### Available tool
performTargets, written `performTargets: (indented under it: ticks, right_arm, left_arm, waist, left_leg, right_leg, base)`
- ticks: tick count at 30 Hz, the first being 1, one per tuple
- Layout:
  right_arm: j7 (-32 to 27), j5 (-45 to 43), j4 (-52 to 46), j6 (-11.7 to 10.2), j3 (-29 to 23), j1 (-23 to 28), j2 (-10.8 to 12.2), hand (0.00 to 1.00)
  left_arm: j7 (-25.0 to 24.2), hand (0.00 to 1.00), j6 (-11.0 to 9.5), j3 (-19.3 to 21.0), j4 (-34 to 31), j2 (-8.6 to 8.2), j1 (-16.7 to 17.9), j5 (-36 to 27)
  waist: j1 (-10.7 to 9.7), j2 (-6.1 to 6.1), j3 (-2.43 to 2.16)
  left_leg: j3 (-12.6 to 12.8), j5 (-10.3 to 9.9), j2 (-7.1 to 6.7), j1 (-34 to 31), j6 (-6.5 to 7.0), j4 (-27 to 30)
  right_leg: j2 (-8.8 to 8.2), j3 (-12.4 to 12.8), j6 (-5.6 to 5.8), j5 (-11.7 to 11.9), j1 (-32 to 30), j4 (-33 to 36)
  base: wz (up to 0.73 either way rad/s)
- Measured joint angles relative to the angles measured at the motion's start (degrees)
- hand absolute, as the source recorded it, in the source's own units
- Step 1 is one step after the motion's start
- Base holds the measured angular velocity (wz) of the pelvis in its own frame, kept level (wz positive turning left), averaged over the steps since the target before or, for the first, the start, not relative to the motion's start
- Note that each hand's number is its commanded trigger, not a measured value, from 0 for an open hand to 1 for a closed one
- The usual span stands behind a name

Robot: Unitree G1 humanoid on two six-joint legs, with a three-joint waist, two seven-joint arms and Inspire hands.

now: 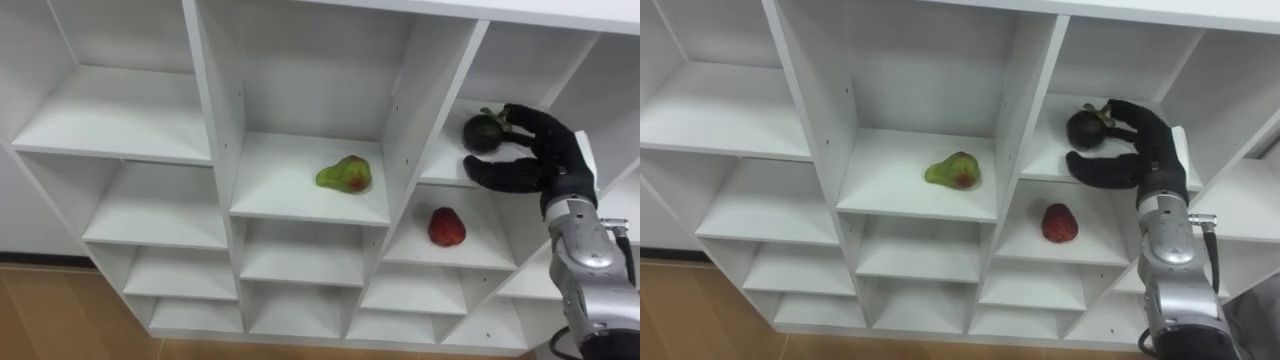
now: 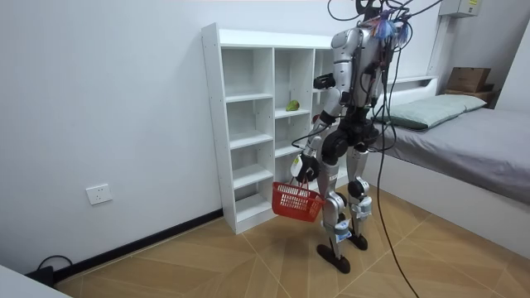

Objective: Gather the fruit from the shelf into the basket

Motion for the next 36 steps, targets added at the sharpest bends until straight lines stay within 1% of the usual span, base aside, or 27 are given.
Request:
performTargets:
  ticks: [15, 21, 32, 34, 36]
  right_arm:
    - [0.23, -0.02, 0.01, 0.04, 0.0, -0.04, -0.01, 0.0]
    - [0.25, -0.02, 0.0, 0.04, 0.0, -0.04, -0.01, 0.0]
    - [0.1, -0.25, -0.04, 0.06, 0.12, -0.09, 0.0, 0.0]
    - [0.07, -1.26, -0.25, 0.13, 0.24, -0.15, 0.01, 0.0]
    - [0.08, -2.23, -0.53, 0.75, 0.86, -0.58, 0.0, 0.0]
  left_arm:
    - [-0.45, 1.0, 0.09, 0.0, 0.02, 0.0, 0.03, 0.04]
    - [-1.25, 1.0, 0.12, 0.0, 0.01, 0.0, 0.01, 0.03]
    - [-1.29, 1.0, 0.16, -0.04, 0.02, 0.0, 0.01, 0.18]
    - [-1.33, 1.0, 0.16, -0.02, 0.01, 0.0, -0.07, 0.23]
    - [-1.36, 1.0, 0.15, -0.08, 0.02, 0.0, -0.25, 0.23]
  waist:
    - [0.01, 0.26, -0.01]
    - [0.01, 0.27, -0.01]
    - [0.15, 0.28, -0.01]
    - [0.21, 0.28, -0.01]
    - [0.19, 0.25, 0.03]
  left_leg:
    - [-0.01, -0.01, 0.09, -0.01, -0.02, -0.25]
    - [0.0, -0.01, 0.08, -0.01, -0.02, -0.25]
    - [-0.23, 0.0, 0.09, -0.02, -0.02, -0.22]
    - [-0.31, 0.0, 0.09, -0.06, -0.02, -0.24]
    - [-0.31, 0.0, 0.09, -0.07, -0.03, -0.26]
  right_leg:
    - [0.01, -0.46, -0.08, 0.06, 0.08, 0.06]
    - [0.01, -0.48, -0.09, 0.06, 0.08, 0.06]
    - [-0.03, -0.73, -0.09, 0.06, 0.13, 0.09]
    - [-0.05, -0.79, -0.09, 0.06, 0.07, 0.1]
    - [-0.03, -0.79, -0.09, 0.06, 0.05, 0.11]
  base:
    - [0.0]
    - [0.0]
    - [0.0]
    - [0.0]
    - [0.0]
